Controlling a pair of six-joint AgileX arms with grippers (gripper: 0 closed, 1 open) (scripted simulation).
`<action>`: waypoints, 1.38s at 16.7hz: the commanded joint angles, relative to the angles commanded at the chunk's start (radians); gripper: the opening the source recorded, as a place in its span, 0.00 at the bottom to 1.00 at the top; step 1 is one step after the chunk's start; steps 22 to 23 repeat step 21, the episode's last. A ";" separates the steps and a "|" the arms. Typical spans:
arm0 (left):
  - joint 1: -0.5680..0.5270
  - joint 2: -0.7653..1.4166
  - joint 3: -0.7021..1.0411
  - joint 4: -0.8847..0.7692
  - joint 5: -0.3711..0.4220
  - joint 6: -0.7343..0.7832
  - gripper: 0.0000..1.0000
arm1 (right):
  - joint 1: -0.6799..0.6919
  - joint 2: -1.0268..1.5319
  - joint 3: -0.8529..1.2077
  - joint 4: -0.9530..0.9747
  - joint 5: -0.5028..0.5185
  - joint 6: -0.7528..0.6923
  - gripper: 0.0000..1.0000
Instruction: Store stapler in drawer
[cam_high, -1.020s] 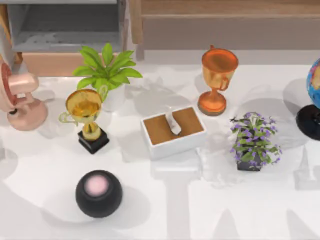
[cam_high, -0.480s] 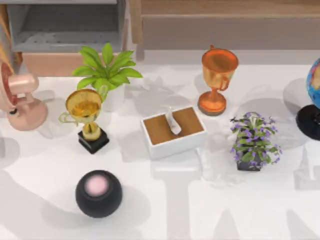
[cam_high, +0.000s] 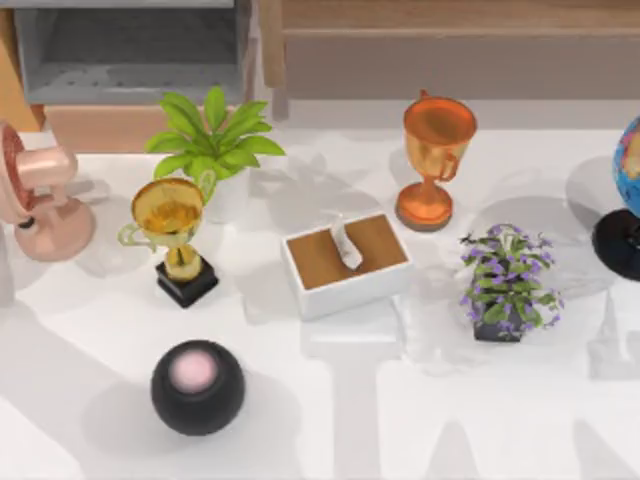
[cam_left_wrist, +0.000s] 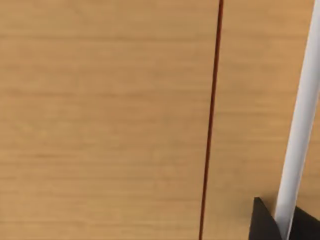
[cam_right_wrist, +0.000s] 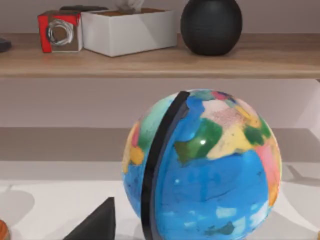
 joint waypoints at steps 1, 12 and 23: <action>0.000 0.000 0.000 0.000 0.000 0.000 0.00 | 0.000 0.000 0.000 0.000 0.000 0.000 1.00; 0.000 0.000 0.000 0.000 0.000 0.000 0.75 | 0.000 0.000 0.000 0.000 0.000 0.000 1.00; 0.000 0.000 0.000 0.000 0.000 0.000 1.00 | 0.000 0.000 0.000 0.000 0.000 0.000 1.00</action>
